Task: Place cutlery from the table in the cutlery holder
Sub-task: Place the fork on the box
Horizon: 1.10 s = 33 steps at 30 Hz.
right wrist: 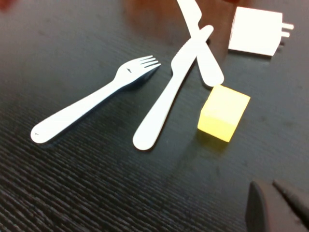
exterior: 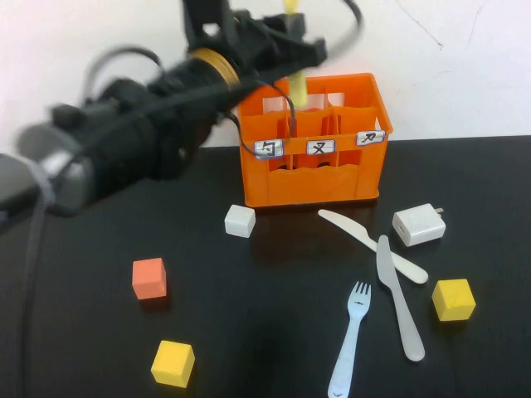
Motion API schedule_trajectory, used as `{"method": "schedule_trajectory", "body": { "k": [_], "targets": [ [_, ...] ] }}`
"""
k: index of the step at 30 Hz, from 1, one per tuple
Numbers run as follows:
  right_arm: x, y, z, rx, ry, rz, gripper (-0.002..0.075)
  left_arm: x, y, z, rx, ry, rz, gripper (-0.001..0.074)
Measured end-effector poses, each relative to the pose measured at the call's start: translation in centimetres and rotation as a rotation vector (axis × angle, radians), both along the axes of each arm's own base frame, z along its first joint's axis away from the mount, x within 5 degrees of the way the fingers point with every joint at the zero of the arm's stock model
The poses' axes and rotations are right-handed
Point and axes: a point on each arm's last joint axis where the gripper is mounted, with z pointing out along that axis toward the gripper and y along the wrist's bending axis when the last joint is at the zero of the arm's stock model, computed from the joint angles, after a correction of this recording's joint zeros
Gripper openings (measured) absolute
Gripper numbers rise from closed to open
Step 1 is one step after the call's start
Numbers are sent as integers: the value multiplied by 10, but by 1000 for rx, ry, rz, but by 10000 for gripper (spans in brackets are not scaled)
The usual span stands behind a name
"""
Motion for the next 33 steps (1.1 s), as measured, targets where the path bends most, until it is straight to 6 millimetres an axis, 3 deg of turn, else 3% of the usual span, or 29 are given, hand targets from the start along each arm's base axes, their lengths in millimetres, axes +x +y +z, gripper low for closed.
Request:
{"method": "schedule_trajectory", "body": {
  "k": [9,19,25,33],
  "targets": [
    [0,-1,-1,-2,-4,-8,-2,27,-18,-51,108,-56,-42,102],
    [0,-1,-1,-1,-4,-8,-2,58,-34,-58,112,-86,-35,102],
    [0,-1,-1,-1,-4,-8,-2,64,-37,-76,142,-57,-36,102],
    [0,-1,-1,-1,-4,-8,-2,65,-37,-81,160,-36,-34,102]
  ]
}}
